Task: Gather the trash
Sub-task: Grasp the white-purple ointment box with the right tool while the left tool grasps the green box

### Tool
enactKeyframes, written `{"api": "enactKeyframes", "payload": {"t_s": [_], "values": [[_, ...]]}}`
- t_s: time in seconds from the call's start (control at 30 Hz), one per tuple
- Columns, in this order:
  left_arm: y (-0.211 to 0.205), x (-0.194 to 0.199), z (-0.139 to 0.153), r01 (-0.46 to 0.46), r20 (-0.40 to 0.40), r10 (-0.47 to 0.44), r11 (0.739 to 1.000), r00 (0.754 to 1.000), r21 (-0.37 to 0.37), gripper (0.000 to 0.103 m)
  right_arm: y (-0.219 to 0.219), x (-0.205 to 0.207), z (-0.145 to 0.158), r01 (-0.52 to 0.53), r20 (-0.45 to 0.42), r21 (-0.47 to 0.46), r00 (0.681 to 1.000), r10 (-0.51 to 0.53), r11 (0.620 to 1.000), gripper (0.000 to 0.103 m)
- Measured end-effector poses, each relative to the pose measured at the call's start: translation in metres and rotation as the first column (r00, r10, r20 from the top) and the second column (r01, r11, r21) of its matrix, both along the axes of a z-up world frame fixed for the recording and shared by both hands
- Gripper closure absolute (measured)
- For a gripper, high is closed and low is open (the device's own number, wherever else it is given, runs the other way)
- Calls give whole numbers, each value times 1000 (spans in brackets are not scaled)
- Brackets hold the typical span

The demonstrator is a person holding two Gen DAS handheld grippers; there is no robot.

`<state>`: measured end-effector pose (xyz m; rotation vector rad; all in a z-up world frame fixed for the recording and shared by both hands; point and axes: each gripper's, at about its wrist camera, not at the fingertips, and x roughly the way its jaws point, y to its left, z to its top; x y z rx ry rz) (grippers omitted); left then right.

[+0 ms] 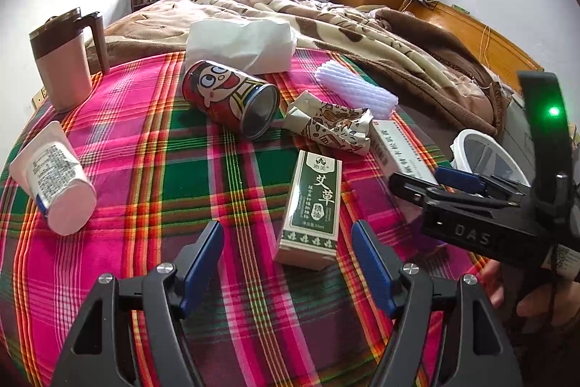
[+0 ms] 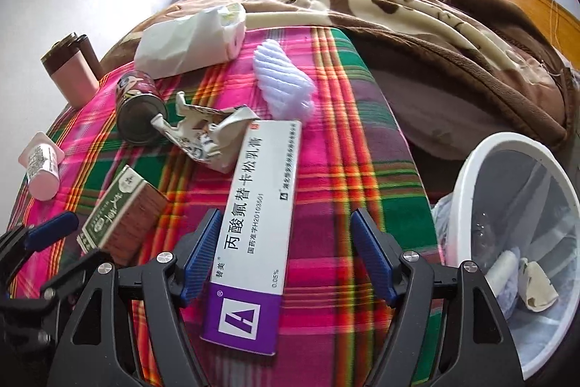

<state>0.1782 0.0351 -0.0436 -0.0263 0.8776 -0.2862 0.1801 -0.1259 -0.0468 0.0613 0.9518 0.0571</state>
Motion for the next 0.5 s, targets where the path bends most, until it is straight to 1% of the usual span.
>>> {"api": "enactKeyframes", "payload": {"t_s": [0.07, 0.27, 0.33, 0.5], "values": [[-2, 5, -3, 1, -15, -1, 1000, 1000, 10, 29, -2, 0, 0, 11, 1, -24, 1000, -11, 1000, 29], [-8, 15, -9, 2, -26, -1, 999, 1000, 36, 29, -5, -1, 0, 2, 8, -38, 1000, -1, 999, 29], [-10, 17, -9, 5, -21, -4, 999, 1000, 47, 29, -5, 0, 0, -7, 15, -37, 1000, 8, 999, 29], [-12, 22, -12, 2, -21, -1, 999, 1000, 45, 29, -6, 1, 0, -10, 28, -23, 1000, 11, 1000, 29]]}}
